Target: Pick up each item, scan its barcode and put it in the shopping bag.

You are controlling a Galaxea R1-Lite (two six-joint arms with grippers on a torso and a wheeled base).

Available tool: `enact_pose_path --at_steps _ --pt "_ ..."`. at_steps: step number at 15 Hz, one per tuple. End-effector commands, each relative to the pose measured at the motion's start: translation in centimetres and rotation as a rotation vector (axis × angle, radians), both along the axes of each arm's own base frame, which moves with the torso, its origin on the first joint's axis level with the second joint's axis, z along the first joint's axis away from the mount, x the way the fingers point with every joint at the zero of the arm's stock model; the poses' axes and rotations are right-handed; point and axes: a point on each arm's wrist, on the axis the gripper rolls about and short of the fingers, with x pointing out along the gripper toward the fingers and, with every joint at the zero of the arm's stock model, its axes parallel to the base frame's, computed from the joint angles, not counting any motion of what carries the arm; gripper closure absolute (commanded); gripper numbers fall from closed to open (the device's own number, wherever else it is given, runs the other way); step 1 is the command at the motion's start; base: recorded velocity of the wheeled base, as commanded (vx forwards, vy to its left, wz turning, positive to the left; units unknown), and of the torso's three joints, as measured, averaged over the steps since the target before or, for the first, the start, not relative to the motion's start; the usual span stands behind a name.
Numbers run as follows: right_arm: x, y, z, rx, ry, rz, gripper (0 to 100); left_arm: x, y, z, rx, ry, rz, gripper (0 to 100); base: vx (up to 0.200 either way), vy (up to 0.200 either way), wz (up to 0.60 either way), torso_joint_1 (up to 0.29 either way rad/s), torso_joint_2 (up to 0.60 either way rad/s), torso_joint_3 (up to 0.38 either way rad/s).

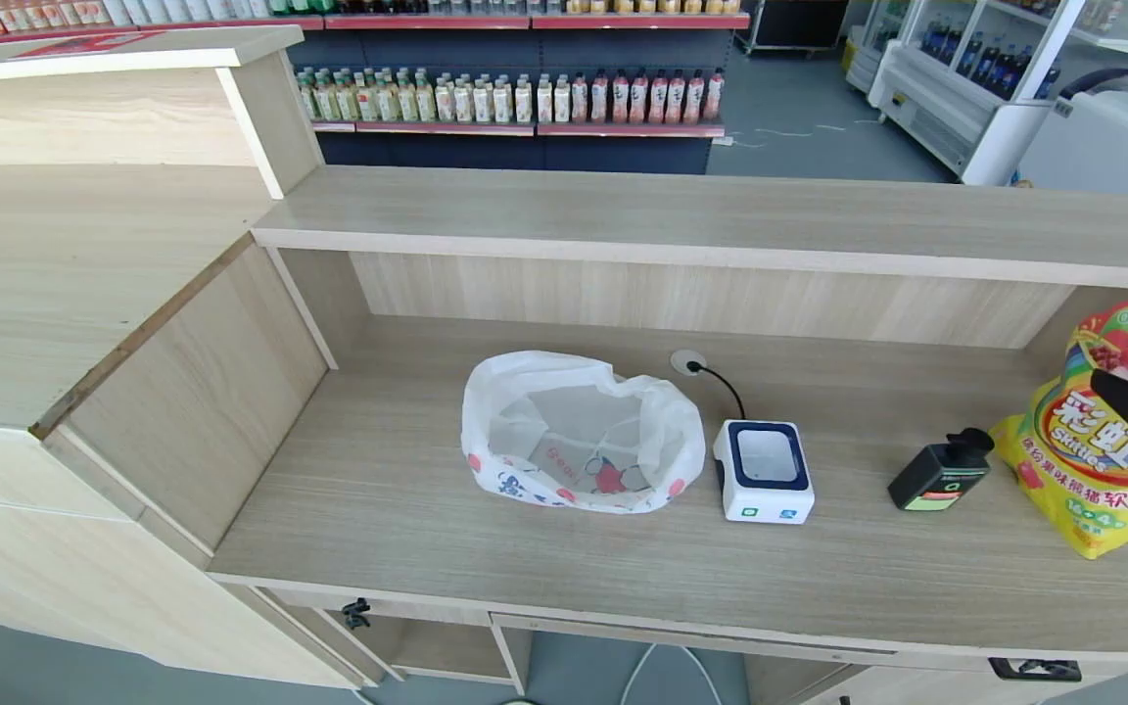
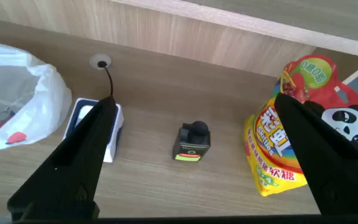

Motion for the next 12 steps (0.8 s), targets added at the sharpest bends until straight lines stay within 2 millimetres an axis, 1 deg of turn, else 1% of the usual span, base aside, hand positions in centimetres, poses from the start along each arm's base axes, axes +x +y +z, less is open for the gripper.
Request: enact_pose_path --at_steps 1,3,5,7,10,12 --pt "5.2 -3.2 -4.9 -0.063 0.210 0.016 0 0.0 0.0 0.0 0.000 0.000 0.000 0 0.000 0.000 0.00 0.000 0.00 0.000" --pt "5.3 -3.7 -6.8 -0.070 0.286 0.004 0 0.0 0.0 0.0 0.000 0.000 0.000 0 0.000 0.000 0.00 0.000 0.00 0.000" --pt "5.3 -4.0 -7.9 -0.068 0.329 0.012 0 0.0 0.0 0.0 0.000 0.000 0.000 0 0.000 0.000 0.00 0.000 0.00 0.000" --pt "5.4 -4.6 -8.5 -0.051 0.355 0.005 0 0.0 0.0 0.0 0.000 0.000 0.000 0 0.000 0.000 0.00 0.000 0.00 0.000" --pt "6.5 -6.9 -10.2 -0.021 0.379 -0.055 0 0.0 0.0 0.0 0.000 0.000 0.000 0 0.000 0.000 0.00 0.000 0.00 0.000" --pt "7.5 -7.8 -11.2 -0.025 0.371 -0.069 0 0.0 0.0 0.0 0.000 0.000 0.000 0 0.000 0.000 0.00 0.000 0.00 0.000"
